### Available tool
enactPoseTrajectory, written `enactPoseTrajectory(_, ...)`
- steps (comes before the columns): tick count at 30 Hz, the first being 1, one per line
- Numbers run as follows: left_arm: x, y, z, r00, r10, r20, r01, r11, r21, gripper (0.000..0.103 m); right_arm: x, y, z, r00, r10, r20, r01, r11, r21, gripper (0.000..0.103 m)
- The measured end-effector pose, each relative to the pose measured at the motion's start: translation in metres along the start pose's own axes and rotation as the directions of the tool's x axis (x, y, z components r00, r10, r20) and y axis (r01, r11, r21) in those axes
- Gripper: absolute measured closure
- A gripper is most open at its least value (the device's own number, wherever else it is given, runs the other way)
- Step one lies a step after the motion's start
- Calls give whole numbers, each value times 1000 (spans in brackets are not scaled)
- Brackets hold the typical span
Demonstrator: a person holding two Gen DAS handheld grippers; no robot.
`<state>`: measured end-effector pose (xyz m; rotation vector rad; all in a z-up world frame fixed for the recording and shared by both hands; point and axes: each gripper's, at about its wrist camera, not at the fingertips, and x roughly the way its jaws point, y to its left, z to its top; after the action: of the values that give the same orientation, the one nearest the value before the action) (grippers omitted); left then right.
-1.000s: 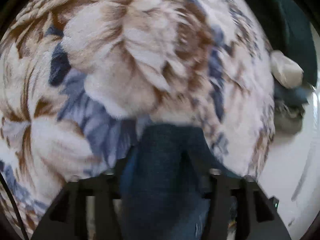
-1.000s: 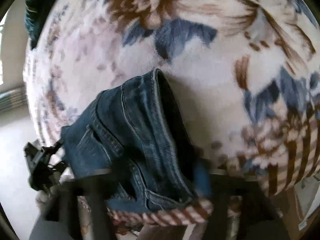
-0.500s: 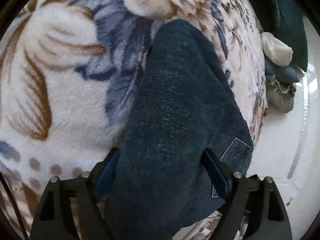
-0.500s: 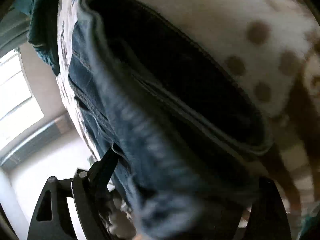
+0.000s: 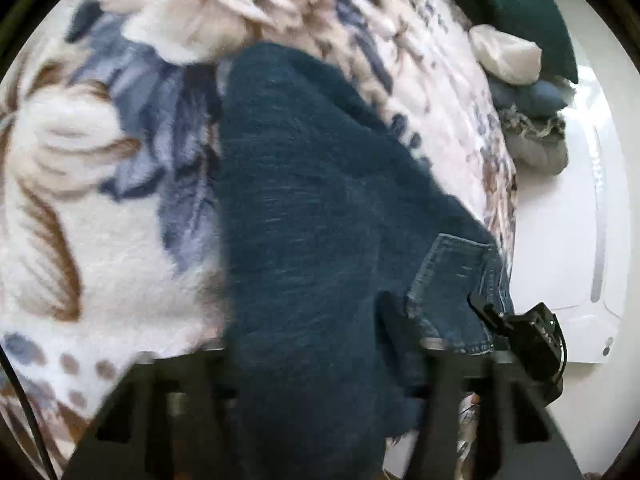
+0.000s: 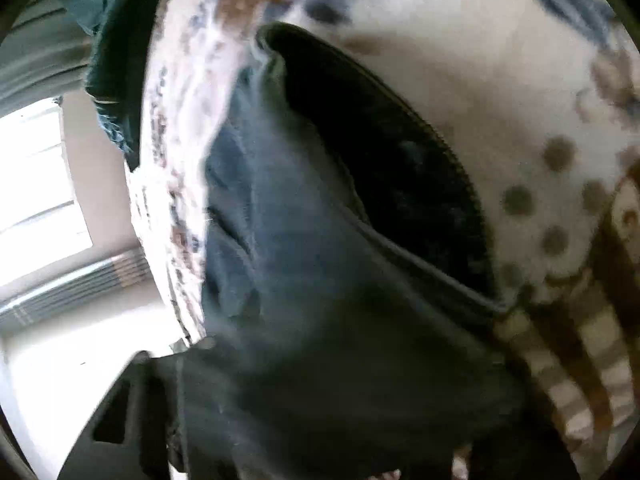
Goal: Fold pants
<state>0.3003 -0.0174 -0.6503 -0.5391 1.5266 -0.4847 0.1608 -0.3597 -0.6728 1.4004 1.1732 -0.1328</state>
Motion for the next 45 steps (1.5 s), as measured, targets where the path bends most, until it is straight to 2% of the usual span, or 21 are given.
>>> enactPoseTrajectory(2, -10, -3, -2, 1000, -4, 16, 4, 1000, 9, 73, -9, 11, -3, 1000, -25, 5, 25, 999, -42, 59)
enactPoseTrajectory(6, -32, -20, -3, 999, -8, 53, 6, 1000, 30, 77, -21, 39, -5, 999, -42, 7, 43, 996, -77, 63)
enactPoseTrajectory(9, -46, -32, 9, 996, -37, 83, 36, 999, 25, 77, -41, 64, 1, 1000, -11, 15, 12, 994, -108, 64)
enactPoseTrajectory(13, -82, -46, 29, 988, -66, 141, 61, 997, 43, 77, -51, 112, 3, 998, 50, 24, -46, 985, -166, 64)
enactPoseTrajectory(14, -92, -50, 38, 985, -81, 153, 75, 996, 45, 77, -61, 119, 13, 998, 62, 29, -56, 983, -173, 64)
enactPoseTrajectory(18, -120, -57, 79, 973, -99, 207, 90, 995, 50, 77, -47, 173, 24, 993, 113, 32, -104, 972, -209, 64)
enactPoseTrajectory(24, -145, -46, 176, 955, -82, 285, 68, 996, 60, 77, 21, 263, 66, 986, 161, 49, -142, 952, -271, 64)
enactPoseTrajectory(29, -144, -24, 269, 944, -69, 321, 47, 996, 76, 77, 110, 319, 104, 977, 210, 49, -187, 937, -294, 64)
enactPoseTrajectory(33, -131, 6, 345, 944, -50, 326, 20, 995, 95, 77, 186, 354, 138, 977, 211, 35, -188, 925, -329, 64)
enactPoseTrajectory(36, -109, 37, 379, 955, -44, 295, 26, 998, 62, 76, 234, 362, 162, 984, 179, 19, -163, 930, -329, 65)
enactPoseTrajectory(39, -83, 71, 388, 971, -8, 239, 5, 1000, 14, 70, 272, 352, 177, 994, 109, -11, -107, 946, -307, 64)
enactPoseTrajectory(40, -78, 82, 390, 973, -22, 229, 25, 1000, -9, 66, 278, 347, 180, 996, 86, -16, -87, 948, -305, 60)
enactPoseTrajectory(42, -77, 90, 387, 973, -59, 223, 62, 998, -7, 64, 284, 338, 185, 998, 45, -36, -54, 944, -326, 56)
enactPoseTrajectory(44, -78, 82, 383, 976, -26, 217, 24, 1000, 12, 61, 285, 334, 187, 997, 18, -75, -42, 943, -331, 53)
enactPoseTrajectory(45, -82, 73, 380, 976, 21, 218, -26, 1000, 18, 60, 285, 334, 186, 997, 0, -79, -27, 941, -336, 48)
